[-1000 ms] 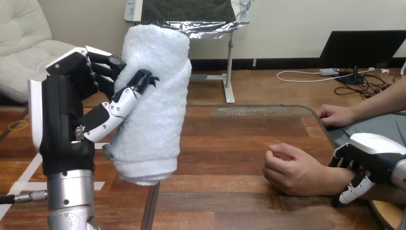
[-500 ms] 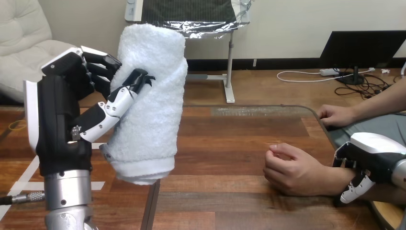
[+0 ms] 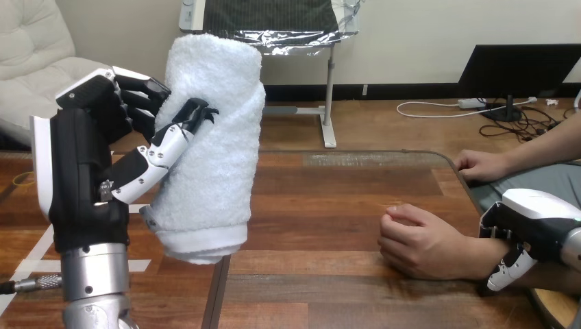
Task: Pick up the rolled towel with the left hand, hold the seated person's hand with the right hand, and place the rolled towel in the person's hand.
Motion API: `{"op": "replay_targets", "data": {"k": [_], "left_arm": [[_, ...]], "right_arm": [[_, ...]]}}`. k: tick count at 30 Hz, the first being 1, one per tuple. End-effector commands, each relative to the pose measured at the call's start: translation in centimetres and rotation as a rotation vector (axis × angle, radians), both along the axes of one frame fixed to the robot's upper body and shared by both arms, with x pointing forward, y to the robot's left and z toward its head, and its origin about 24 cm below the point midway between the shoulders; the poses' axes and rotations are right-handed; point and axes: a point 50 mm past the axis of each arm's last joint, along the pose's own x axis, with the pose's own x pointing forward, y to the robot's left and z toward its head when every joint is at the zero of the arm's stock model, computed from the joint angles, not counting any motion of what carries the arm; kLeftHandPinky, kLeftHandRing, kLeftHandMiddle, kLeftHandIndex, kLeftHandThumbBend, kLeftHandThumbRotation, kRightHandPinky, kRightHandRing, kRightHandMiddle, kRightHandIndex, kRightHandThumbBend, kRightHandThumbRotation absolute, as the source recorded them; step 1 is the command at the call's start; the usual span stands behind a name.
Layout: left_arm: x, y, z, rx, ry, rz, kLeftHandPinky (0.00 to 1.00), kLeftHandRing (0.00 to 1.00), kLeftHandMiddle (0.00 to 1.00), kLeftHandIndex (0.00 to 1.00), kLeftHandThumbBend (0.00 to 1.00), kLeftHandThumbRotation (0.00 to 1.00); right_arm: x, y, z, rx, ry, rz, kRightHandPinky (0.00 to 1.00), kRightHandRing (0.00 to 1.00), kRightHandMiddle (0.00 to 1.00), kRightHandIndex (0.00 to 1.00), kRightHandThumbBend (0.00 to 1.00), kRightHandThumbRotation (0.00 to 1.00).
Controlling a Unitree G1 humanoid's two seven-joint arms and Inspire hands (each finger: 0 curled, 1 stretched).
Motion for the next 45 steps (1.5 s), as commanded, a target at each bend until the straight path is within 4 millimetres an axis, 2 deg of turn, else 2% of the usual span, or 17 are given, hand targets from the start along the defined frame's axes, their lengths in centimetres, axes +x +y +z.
{"op": "replay_targets", "data": {"k": [1, 23, 32, 45], "left_arm": [[0.4, -0.4, 1.4, -0.012, -0.093, -0.018, 0.20, 0.26, 0.32, 0.35, 0.46, 0.00], [0.5, -0.4, 1.2, -0.011, -0.093, -0.014, 0.20, 0.26, 0.32, 0.35, 0.47, 0.00], [0.7, -0.5, 1.0, -0.018, -0.082, -0.016, 0.18, 0.25, 0.32, 0.36, 0.47, 0.00], [1.5, -0.7, 0.6, -0.026, -0.063, -0.035, 0.18, 0.24, 0.31, 0.36, 0.47, 0.00]], "right_arm": [[-0.7, 0.1, -1.8, 0.000, 0.071, -0.018, 0.19, 0.25, 0.34, 0.41, 0.90, 0.00], [-0.5, 0.1, -1.0, 0.064, 0.000, -0.031, 0.17, 0.22, 0.29, 0.33, 0.86, 0.01], [-0.2, 0.0, 0.2, 0.116, -0.055, -0.034, 0.19, 0.23, 0.29, 0.32, 0.85, 0.03], [0.4, 0.3, 2.9, 0.182, -0.157, -0.019, 0.23, 0.26, 0.31, 0.32, 0.83, 0.06]]}}
